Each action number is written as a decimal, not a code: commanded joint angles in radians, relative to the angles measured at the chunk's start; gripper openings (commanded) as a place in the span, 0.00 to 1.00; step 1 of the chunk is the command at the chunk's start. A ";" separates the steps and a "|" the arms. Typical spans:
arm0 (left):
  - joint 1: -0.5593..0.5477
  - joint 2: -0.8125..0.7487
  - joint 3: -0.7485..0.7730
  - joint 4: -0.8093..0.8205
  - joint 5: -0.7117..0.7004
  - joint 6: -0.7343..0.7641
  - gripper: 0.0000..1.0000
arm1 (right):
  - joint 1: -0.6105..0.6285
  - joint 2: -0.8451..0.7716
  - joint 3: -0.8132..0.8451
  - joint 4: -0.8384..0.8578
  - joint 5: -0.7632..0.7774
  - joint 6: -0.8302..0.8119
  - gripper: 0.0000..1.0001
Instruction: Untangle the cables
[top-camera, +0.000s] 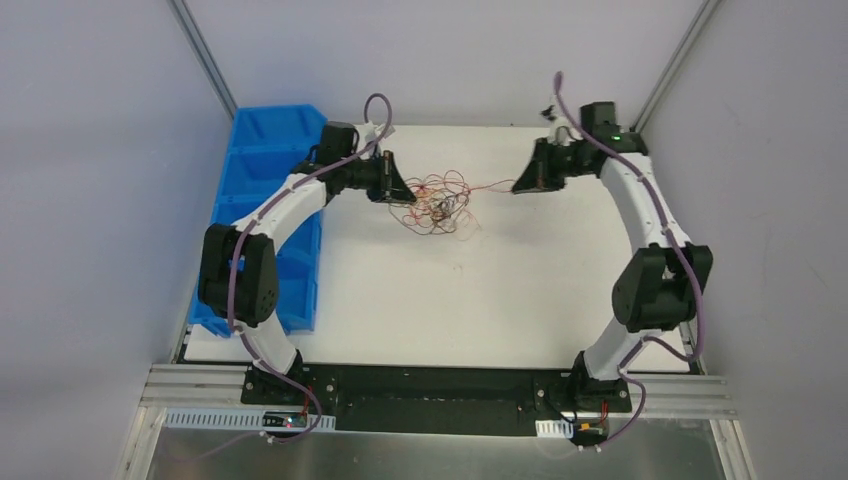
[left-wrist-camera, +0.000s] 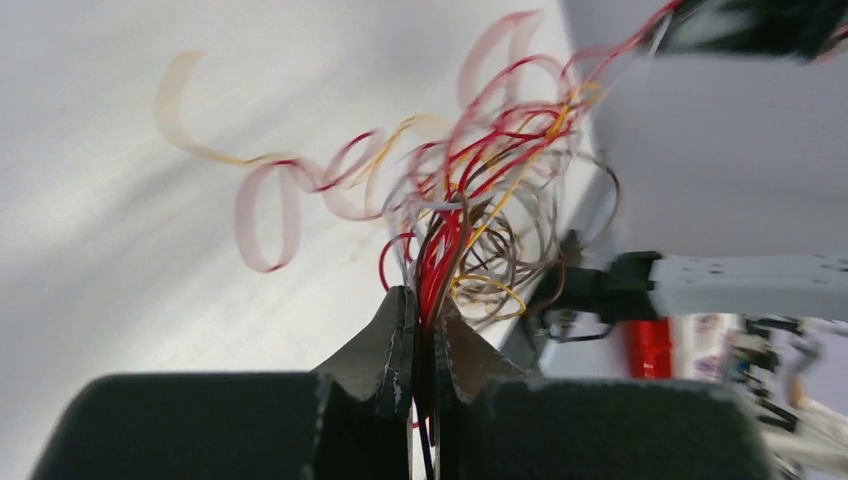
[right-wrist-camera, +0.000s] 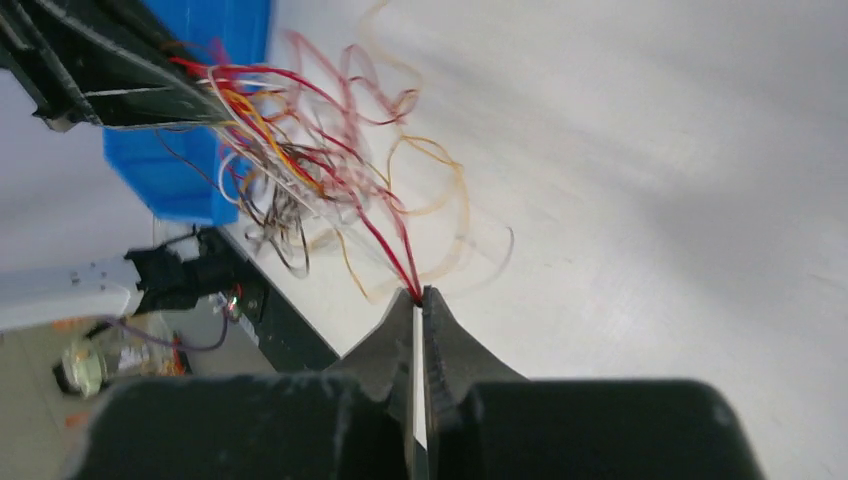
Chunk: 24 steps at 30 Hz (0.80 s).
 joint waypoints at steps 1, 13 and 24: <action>0.191 -0.113 0.000 -0.265 -0.183 0.204 0.00 | -0.307 -0.144 0.058 -0.114 0.312 -0.047 0.00; 0.081 -0.199 0.268 -0.300 -0.054 0.244 0.00 | -0.388 -0.243 0.069 -0.160 0.238 -0.056 0.00; -0.108 -0.144 0.467 -0.299 0.012 0.251 0.28 | -0.330 -0.194 0.068 -0.334 0.086 -0.215 0.74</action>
